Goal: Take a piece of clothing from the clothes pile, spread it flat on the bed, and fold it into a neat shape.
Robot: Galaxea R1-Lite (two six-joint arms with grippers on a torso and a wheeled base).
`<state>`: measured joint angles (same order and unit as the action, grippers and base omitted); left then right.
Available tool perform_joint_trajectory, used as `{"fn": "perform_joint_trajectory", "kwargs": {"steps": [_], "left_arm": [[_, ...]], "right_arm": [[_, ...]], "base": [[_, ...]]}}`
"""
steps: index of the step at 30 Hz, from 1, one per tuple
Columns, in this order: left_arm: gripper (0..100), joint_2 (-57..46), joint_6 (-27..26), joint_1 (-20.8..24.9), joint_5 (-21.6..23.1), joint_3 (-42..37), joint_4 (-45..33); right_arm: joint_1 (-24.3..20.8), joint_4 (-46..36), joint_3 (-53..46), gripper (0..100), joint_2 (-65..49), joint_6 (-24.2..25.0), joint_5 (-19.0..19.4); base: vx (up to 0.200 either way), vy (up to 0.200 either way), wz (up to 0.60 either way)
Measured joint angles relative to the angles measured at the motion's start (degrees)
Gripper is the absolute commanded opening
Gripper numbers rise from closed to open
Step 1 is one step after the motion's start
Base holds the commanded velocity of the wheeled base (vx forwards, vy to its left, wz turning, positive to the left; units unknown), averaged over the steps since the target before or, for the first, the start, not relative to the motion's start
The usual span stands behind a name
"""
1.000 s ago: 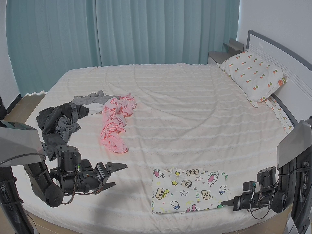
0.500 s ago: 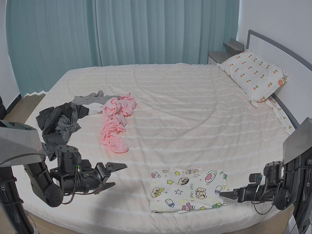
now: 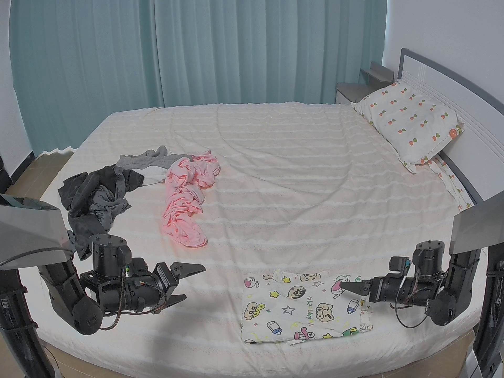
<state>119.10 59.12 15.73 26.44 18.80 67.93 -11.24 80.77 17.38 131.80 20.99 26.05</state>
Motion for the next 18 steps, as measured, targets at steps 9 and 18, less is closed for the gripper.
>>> {"fn": "perform_joint_trajectory", "kwargs": {"steps": [9,18], "left_arm": [[100,0.02,0.00,0.04,0.02,0.00,0.00],[100,0.02,0.00,0.00,0.02,-0.04,0.00]], "right_arm": [[0.61,-2.58,3.61,100,2.24,0.38,-1.18],[0.96,-2.36,2.40,100,2.16,0.35,-0.99]], "base": [[0.000,0.000,0.00],[0.000,0.000,0.00]]}}
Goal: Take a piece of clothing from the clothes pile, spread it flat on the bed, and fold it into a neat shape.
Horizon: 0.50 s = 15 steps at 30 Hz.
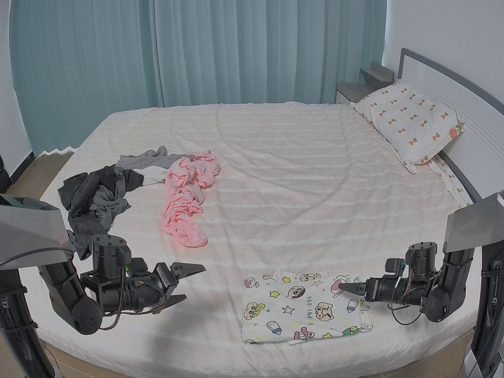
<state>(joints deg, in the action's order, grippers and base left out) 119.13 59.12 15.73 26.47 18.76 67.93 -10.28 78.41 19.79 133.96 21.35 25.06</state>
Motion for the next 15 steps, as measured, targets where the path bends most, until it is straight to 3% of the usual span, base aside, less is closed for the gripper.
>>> {"fn": "perform_joint_trajectory", "kwargs": {"steps": [6,7,15], "left_arm": [[100,0.00,0.00,0.00,-0.02,0.00,0.01],[100,0.00,0.00,0.00,0.00,0.00,0.00],[100,0.00,0.00,0.00,-0.02,0.04,0.00]], "right_arm": [[-0.61,-1.67,3.80,100,1.21,0.05,-0.05],[-0.77,-1.94,4.60,0,1.68,0.09,-0.05],[-0.77,-2.27,7.47,0,4.13,0.79,-0.20]], "base": [[0.000,0.000,0.00],[0.000,0.000,0.00],[0.000,0.000,0.00]]}}
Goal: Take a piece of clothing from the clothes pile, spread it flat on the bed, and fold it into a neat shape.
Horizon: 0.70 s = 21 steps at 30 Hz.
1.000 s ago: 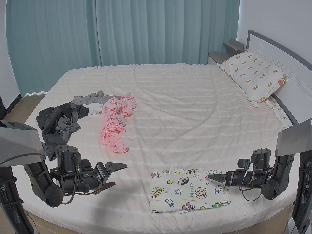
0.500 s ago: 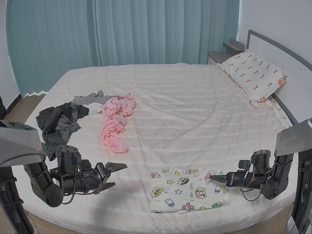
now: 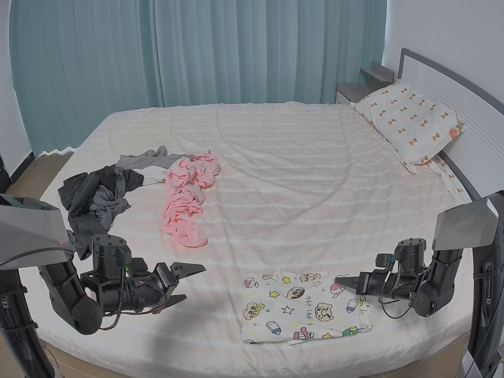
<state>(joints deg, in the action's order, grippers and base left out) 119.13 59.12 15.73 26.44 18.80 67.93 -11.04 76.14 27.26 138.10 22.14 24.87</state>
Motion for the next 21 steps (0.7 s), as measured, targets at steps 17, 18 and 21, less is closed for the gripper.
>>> {"fn": "perform_joint_trajectory", "kwargs": {"steps": [17,18,21], "left_arm": [[100,0.33,-0.88,0.56,-1.51,-0.01,0.00],[100,0.46,-1.71,0.73,-1.56,-0.06,0.00],[100,1.07,-4.94,1.52,-1.67,-0.23,0.00]], "right_arm": [[3.08,1.16,-1.90,100,-0.85,1.29,0.01],[3.00,1.27,-2.04,100,-0.91,1.34,0.04],[3.25,2.19,-2.38,100,-1.05,1.39,0.06]], "base": [[0.000,0.000,0.00],[0.000,0.000,0.00],[0.000,0.000,0.00]]}}
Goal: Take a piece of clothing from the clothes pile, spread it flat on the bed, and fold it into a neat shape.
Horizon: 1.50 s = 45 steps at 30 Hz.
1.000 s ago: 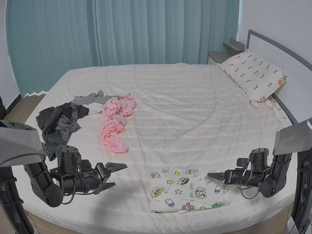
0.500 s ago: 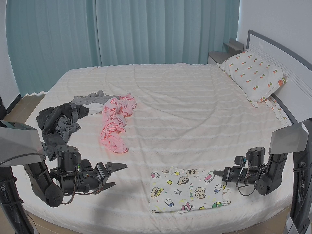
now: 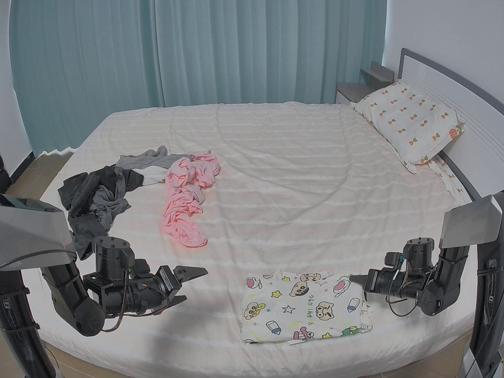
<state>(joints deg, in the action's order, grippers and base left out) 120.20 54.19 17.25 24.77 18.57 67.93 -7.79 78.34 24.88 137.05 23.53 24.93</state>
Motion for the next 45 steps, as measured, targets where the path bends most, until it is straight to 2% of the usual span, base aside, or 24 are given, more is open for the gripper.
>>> {"fn": "perform_joint_trajectory", "kwargs": {"steps": [5,12,19,26,35,40,45], "left_arm": [[100,1.44,-3.19,3.25,-1.65,0.06,-0.05],[100,4.47,-3.50,9.23,-9.39,3.21,-0.38],[100,6.53,-2.86,12.93,-10.96,6.64,-1.39],[100,7.89,-3.58,13.84,-11.50,7.92,-1.41],[100,10.01,-9.57,14.19,-12.04,9.65,-4.21],[100,10.81,-15.46,13.79,-16.46,11.69,-12.34],[100,12.54,-17.13,14.56,-21.87,15.74,-13.98]], "right_arm": [[1.84,2.68,-1.87,100,-0.57,0.06,0.06],[4.05,9.22,-8.48,100,-1.30,0.17,0.57],[5.53,10.64,-12.96,100,-1.22,0.04,1.48],[5.64,10.64,-14.36,100,-0.94,-0.44,1.50],[4.79,10.67,-14.21,100,0.27,-1.30,1.45],[3.47,10.67,-14.10,100,1.57,-1.96,1.39],[1.51,10.64,-13.59,100,3.02,-2.43,1.26]], "base": [[0.000,0.000,0.00],[0.000,0.000,0.00],[0.000,-0.171,0.00],[0.000,-0.086,0.00],[0.000,0.000,0.00],[0.000,0.000,0.00],[0.000,0.000,0.00]]}}
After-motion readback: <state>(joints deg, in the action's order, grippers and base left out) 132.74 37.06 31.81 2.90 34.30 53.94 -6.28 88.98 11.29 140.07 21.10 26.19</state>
